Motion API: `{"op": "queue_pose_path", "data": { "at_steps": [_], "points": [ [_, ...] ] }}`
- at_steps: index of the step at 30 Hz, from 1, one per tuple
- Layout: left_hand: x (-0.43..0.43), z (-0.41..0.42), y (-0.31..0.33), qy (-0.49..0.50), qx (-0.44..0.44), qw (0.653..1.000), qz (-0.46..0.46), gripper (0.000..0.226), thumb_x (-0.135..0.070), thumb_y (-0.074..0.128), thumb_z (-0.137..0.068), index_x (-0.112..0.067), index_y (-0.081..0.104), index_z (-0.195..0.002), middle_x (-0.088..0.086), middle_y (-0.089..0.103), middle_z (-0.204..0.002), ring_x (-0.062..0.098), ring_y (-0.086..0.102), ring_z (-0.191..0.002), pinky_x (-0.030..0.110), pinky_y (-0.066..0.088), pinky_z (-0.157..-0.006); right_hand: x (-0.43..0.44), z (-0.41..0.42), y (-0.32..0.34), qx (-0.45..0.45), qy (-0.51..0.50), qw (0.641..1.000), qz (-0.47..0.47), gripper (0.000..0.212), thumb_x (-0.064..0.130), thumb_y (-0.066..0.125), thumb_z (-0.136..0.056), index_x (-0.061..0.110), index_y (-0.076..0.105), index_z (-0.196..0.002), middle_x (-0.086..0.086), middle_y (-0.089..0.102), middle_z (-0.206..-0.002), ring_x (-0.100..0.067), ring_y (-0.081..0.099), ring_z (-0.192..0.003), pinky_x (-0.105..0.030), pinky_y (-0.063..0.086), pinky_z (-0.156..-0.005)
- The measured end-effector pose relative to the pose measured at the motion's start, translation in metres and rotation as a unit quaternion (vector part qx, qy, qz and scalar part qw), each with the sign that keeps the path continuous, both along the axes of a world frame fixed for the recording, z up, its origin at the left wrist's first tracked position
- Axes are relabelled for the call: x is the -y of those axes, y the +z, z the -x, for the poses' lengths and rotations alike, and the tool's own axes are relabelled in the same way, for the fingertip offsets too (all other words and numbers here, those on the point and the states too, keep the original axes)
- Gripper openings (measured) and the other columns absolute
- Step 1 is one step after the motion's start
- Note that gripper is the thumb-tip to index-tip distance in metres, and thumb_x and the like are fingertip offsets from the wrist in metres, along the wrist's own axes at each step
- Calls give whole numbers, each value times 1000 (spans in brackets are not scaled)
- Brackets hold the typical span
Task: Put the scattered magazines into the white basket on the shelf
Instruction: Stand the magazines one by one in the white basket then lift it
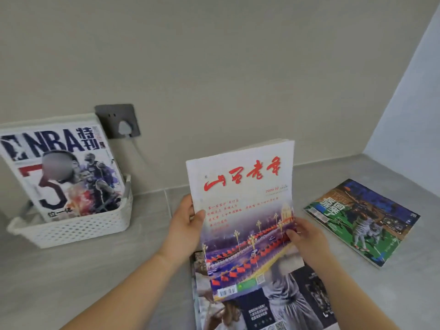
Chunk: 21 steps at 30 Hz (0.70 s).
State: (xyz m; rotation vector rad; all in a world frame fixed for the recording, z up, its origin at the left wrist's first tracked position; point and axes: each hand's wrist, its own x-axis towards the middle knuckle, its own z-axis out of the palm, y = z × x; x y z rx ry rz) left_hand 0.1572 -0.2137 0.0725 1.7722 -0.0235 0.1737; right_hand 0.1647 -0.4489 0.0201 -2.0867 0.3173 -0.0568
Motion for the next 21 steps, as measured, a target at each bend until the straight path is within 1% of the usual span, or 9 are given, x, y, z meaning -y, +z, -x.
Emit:
{"op": "queue_pose_path", "data": {
  "at_steps": [3,6,10,11,13,14,16,18,21],
  "points": [
    [-54,0,6,43,25,998,-35,26,-1,41,-89,-16,45,-109,-3,53,-111,13,50,-106,27,41,-89,-45,-9,12,20,31,999,-20,20,-4,51,-83,10,62,-91,2,65,-77,0,57,-63,-3,40,-52],
    [-109,-4,14,87,56,992,-68,30,-3,43,-89,-13,46,-117,-5,54,-110,11,51,-103,20,41,-84,-100,-22,23,31,58,997,-28,13,1,55,-83,11,60,-88,-3,63,-81,-10,56,-66,-13,42,-59],
    [-179,-10,31,142,98,981,-87,27,-2,45,-88,-8,51,-114,0,61,-107,8,51,-91,4,47,-65,-175,-40,37,75,89,993,-38,13,2,55,-84,15,56,-80,-4,61,-75,-7,52,-60,-5,41,-46],
    [-195,-11,36,171,106,975,-91,23,-2,46,-87,-2,54,-109,10,65,-105,17,61,-95,8,49,-60,-193,-44,41,83,95,991,-37,14,2,55,-84,15,55,-78,-2,60,-73,-6,52,-58,-5,41,-46],
    [-226,-14,46,236,118,961,-87,15,-2,48,-86,4,57,-97,24,66,-96,15,26,-97,15,46,-58,-228,-54,52,99,110,988,-48,14,1,55,-84,14,55,-78,-4,59,-73,-6,52,-58,-12,43,-53],
    [-242,-18,51,256,126,955,-81,12,-3,50,-86,-1,57,-94,18,66,-92,8,27,-76,9,45,-54,-245,-60,57,105,117,986,-58,15,0,55,-83,14,55,-77,-5,60,-73,-8,53,-59,-18,44,-58],
    [-272,-26,60,272,142,950,-65,13,-3,51,-85,-10,57,-94,4,62,-90,16,49,-83,2,41,-63,-276,-71,66,116,126,982,-78,20,-2,54,-82,15,55,-71,-7,60,-73,-14,55,-61,-26,46,-63],
    [-298,-35,67,279,154,947,-37,24,-1,51,-84,-10,60,-105,1,63,-102,17,56,-93,9,46,-73,-303,-83,74,128,130,979,-86,28,-2,55,-81,21,53,-64,-6,60,-70,-16,56,-62,-29,48,-66],
    [-327,-45,70,291,174,941,-12,32,2,50,-84,-9,58,-114,-7,57,-104,11,56,-94,-5,42,-61,-339,-99,78,140,139,978,-68,25,1,55,-82,20,53,-66,-7,61,-74,-21,59,-69,-35,51,-71]
  ]
}}
